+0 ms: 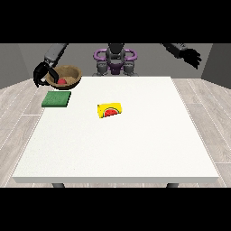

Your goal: Pick the cup and pour the ball into the bowl, then pick the bowl and place it on the pad

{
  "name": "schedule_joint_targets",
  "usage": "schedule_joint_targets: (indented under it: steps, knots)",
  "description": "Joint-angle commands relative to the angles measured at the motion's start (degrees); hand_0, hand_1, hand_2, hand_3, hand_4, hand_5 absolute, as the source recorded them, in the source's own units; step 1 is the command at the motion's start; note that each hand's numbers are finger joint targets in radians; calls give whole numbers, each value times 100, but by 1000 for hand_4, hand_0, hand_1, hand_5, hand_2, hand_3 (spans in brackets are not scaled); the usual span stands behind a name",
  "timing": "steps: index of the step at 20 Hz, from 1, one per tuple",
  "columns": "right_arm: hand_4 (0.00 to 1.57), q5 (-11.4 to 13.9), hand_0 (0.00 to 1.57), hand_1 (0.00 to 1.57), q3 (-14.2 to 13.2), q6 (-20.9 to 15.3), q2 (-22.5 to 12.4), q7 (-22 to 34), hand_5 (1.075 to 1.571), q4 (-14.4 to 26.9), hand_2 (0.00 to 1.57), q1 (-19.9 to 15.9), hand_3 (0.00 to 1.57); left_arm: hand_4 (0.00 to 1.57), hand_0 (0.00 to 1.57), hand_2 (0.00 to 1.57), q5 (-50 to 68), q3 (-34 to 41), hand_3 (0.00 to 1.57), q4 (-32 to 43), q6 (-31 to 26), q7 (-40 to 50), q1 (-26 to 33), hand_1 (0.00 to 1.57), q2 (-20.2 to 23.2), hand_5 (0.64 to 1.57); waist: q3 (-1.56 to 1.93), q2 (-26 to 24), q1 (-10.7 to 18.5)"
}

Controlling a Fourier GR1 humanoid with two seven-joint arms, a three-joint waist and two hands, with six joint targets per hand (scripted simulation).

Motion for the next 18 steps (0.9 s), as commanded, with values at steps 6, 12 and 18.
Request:
schedule_joint_targets:
  steps: [6, 12, 18]
  knots:
    - [793, -288, 1571, 1571, -485, 81, -254, -763, 1567, 242, 1571, 47, 0, 1226, 0, 0, 885, 1141, 0, 894, -1245, -489, 30, 0, 1349, 1566, -1, 555, 117]
    - [0, -390, 1571, 1571, -931, -269, -685, -803, 1560, 693, 1571, -264, 709, 1189, 0, 0, 969, 1273, 0, 1012, -1460, -771, -177, 0, 1660, 1558, 2, 1094, 151]
    - [0, -281, 420, 420, -755, -66, -696, -692, 1518, 1217, 562, -454, 917, 1174, 0, 0, 924, 1090, 0, 660, -1186, -506, -4, 0, 1394, 1549, 1, 764, 307]
